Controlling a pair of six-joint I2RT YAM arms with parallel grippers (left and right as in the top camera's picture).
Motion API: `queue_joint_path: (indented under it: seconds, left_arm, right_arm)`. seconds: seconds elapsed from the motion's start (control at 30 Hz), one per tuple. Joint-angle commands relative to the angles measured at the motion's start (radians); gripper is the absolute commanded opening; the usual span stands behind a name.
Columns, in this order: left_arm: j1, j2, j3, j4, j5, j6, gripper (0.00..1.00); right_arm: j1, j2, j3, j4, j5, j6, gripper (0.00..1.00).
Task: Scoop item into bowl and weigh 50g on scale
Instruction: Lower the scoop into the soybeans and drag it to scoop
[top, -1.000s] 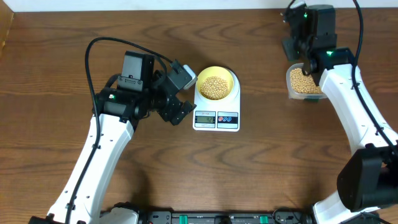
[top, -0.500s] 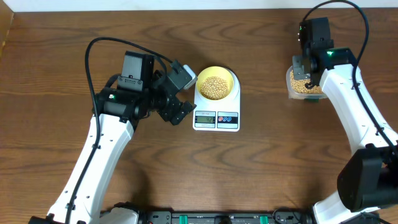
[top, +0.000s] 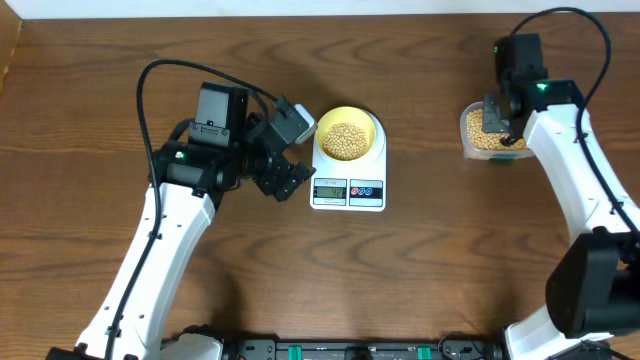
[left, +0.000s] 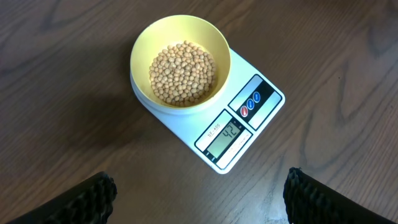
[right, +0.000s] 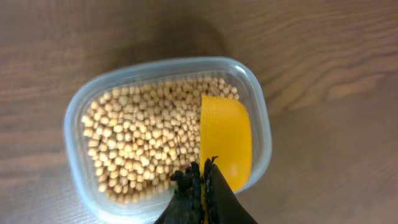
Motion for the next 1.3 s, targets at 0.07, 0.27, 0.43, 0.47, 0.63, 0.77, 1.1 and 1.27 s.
queue_joint_path:
  seconds: [0.07, 0.27, 0.43, 0.47, 0.63, 0.77, 1.1, 1.27]
  left_arm:
    - [0.005, -0.007, -0.017, 0.003, -0.006, 0.010, 0.88]
    - [0.005, -0.007, -0.017, 0.003, -0.006, 0.010, 0.88]
    - [0.005, -0.007, -0.017, 0.003, -0.006, 0.010, 0.88]
    - [0.005, -0.007, -0.017, 0.003, -0.006, 0.010, 0.88]
    - [0.005, -0.007, -0.017, 0.003, -0.006, 0.010, 0.88]
    - [0.005, -0.007, -0.017, 0.003, -0.006, 0.010, 0.88]
    - [0.005, -0.007, -0.017, 0.003, -0.006, 0.010, 0.88]
    - [0.005, -0.007, -0.017, 0.003, -0.006, 0.010, 0.88]
  right_arm:
    - [-0.057, 0.014, -0.113, 0.131, -0.154, 0.030, 0.01]
    - [-0.068, 0.014, -0.191, 0.209, -0.236, 0.030, 0.02]
    - [-0.068, 0.014, -0.196, 0.215, -0.357, 0.030, 0.01]
    - [-0.068, 0.014, -0.196, 0.218, -0.386, 0.030, 0.02]
    - [-0.085, 0.014, -0.196, 0.260, -0.521, 0.030, 0.02]
    - [-0.129, 0.014, -0.195, 0.290, -0.649, 0.031, 0.01]
    - [-0.232, 0.014, -0.195, 0.268, -0.730, 0.045, 0.02]
    - [-0.282, 0.014, -0.195, 0.222, -0.748, 0.045, 0.01]
